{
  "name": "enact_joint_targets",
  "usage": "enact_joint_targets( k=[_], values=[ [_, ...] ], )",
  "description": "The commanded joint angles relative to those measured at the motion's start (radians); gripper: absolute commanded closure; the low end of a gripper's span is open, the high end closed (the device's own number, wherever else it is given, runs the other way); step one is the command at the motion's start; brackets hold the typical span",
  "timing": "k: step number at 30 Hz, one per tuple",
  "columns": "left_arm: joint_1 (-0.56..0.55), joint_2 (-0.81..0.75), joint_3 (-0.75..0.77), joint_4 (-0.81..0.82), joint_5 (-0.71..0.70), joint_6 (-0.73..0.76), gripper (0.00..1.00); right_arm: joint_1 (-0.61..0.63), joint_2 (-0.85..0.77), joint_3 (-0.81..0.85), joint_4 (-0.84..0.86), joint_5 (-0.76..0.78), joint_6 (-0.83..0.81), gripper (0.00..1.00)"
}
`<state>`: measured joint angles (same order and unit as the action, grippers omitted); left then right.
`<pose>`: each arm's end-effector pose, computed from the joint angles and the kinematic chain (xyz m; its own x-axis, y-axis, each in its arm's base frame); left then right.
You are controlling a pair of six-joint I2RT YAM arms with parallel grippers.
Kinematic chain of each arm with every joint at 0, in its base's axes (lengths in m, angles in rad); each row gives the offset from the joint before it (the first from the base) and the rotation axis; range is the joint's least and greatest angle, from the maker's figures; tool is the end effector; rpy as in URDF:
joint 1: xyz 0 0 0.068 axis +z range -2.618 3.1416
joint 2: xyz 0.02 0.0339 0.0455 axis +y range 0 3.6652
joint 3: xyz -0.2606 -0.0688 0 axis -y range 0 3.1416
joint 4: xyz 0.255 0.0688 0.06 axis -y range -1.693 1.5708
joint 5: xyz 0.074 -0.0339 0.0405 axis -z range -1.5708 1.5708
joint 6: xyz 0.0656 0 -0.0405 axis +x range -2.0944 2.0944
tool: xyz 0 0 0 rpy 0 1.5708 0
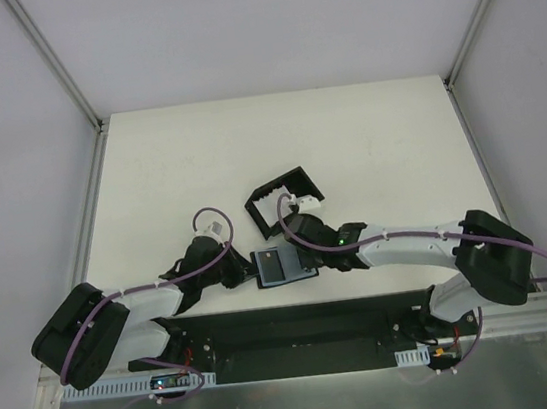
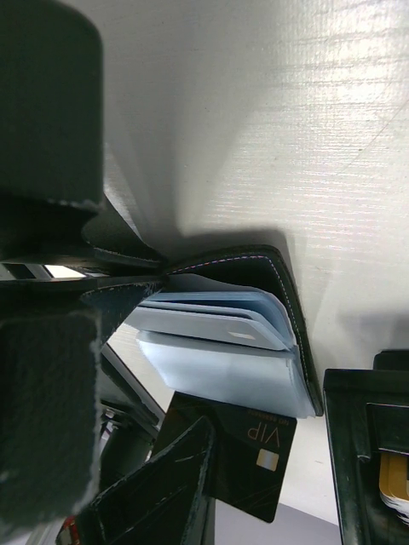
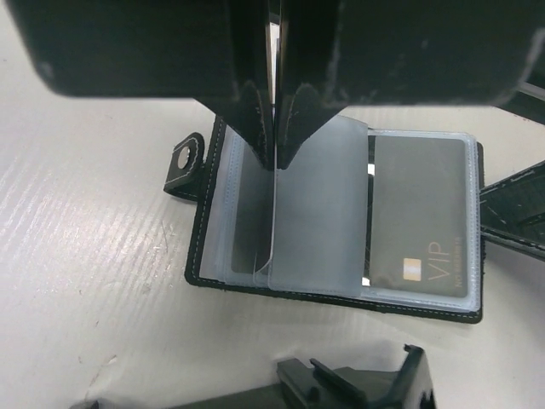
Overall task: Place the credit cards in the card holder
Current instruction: Insert the credit card into the card holder.
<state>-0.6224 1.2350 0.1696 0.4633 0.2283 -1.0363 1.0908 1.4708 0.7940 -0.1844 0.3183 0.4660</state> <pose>0.1731 -0.1425 0.0874 -0.8535 -0.4192 -0.3095 -0.0295 0.6319 -0.7745 0.1656 0.2736 0.1565 -0.6492 -0.3228 -0.6887 -0.5111 0.8557 0.0806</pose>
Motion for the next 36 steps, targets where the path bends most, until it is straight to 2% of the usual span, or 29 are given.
enact_joint_targets(
  k=[1, 5, 15, 21, 27, 32, 36],
  values=[
    [-0.011, 0.046, -0.038, -0.209, -0.057, 0.064, 1.0, 0.047, 0.006, 0.085, -0.027, 0.01, -0.006, 1.0],
    [-0.011, 0.046, -0.039, -0.21, -0.06, 0.062, 1.0, 0.058, 0.016, 0.122, -0.095, 0.053, 0.0, 1.0],
    [-0.011, 0.047, -0.038, -0.21, -0.057, 0.065, 1.0, 0.061, 0.057, 0.145, -0.136, 0.053, 0.016, 1.0],
    [-0.011, 0.043, -0.042, -0.209, -0.057, 0.065, 1.0, 0.047, 0.048, 0.133, -0.222, 0.145, 0.052, 1.0],
    [-0.011, 0.037, -0.042, -0.21, -0.057, 0.065, 1.0, 0.032, -0.023, 0.083, -0.095, 0.064, 0.006, 1.0],
    [-0.011, 0.04, -0.039, -0.21, -0.055, 0.068, 1.0, 0.027, 0.035, 0.093, -0.058, 0.002, 0.016, 1.0],
    [-0.011, 0.035, -0.041, -0.212, -0.056, 0.068, 1.0, 0.017, 0.048, 0.074, -0.063, 0.013, 0.033, 1.0]
  ],
)
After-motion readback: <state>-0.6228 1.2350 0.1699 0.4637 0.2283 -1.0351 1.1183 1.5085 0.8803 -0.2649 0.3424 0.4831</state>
